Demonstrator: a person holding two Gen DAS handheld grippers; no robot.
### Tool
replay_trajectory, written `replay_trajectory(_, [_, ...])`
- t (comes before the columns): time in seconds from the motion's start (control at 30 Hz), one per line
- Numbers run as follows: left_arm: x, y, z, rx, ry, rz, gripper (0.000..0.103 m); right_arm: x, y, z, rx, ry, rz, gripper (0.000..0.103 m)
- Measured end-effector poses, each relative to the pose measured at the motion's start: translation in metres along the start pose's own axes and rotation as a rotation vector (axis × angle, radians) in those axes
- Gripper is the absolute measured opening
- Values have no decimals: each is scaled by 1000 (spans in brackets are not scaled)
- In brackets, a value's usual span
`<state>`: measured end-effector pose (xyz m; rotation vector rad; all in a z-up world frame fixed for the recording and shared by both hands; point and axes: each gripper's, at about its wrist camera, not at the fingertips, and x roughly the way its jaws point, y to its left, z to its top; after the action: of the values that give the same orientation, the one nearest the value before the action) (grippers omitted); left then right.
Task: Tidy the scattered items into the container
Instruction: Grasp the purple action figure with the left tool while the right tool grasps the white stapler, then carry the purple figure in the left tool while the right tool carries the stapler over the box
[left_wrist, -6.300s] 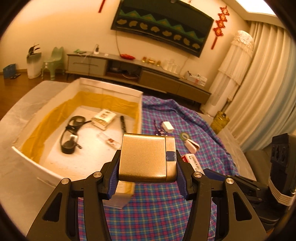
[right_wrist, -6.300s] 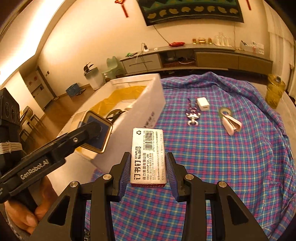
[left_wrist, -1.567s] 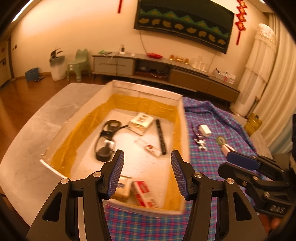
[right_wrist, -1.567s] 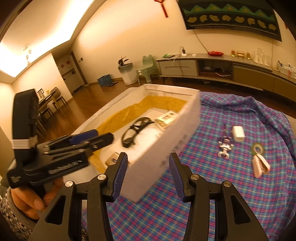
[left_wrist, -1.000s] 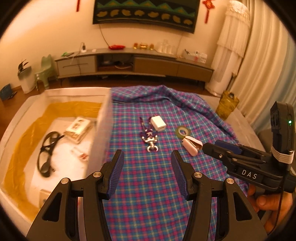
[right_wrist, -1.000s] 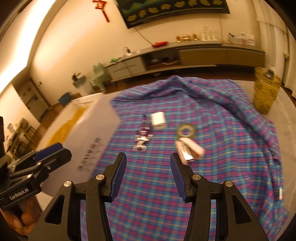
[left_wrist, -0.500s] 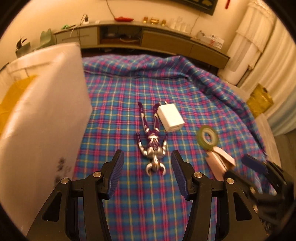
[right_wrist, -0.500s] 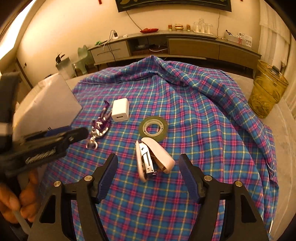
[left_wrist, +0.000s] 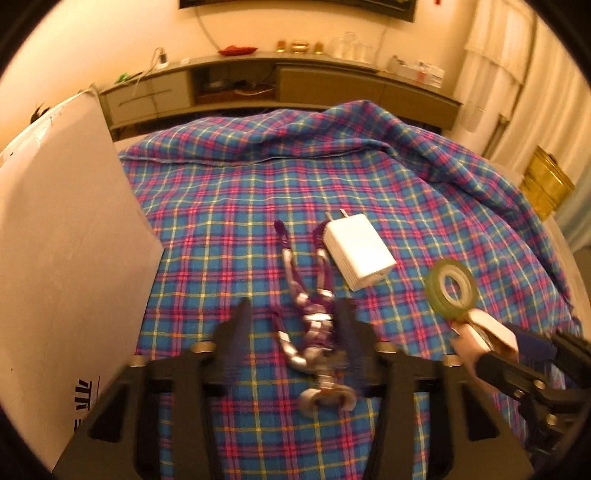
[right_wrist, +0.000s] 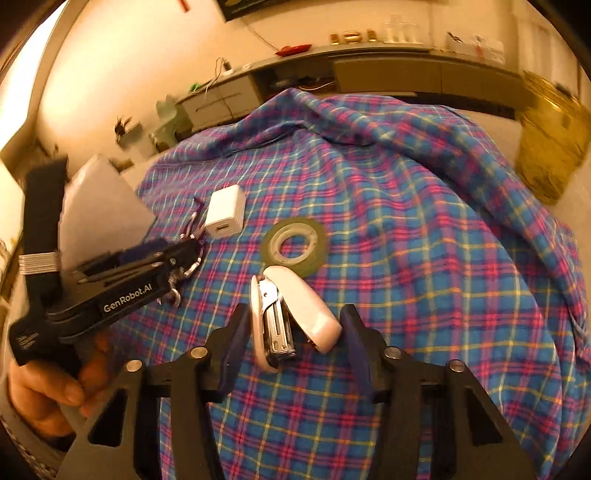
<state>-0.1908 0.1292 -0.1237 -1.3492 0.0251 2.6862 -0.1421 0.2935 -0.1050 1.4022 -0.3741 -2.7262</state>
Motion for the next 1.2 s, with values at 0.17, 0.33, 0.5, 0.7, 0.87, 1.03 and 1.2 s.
replay_trajectory(0.17, [-10,7,-9,-13,20,-11,34,1,32,-3,-144,5,-56,50])
replay_trajectory(0.33, [-27,12,-21,-40,40,-39,34,-15,61,-8,-295,-47,-158,50])
replay_trajectory(0.5, [-50,10,-25,-42,22,-53,34,-29,78,-10,-335,-78,-142,50])
replay_trajectory(0.7, [-89,18,-28,-57,-11,-85,34,-43,77,-8,-268,-92,-56,49])
replay_trajectory(0.87, [-122,23,-34,-50,-40,-114,34,-56,85,-11,-249,-105,-10,49])
replay_trajectory(1.03, [-152,34,-42,-53,-65,-142,34,-73,94,-16,-235,-134,32,49])
replay_trajectory(1.2, [-178,49,-53,-54,-97,-154,34,-90,106,-18,-231,-171,68,49])
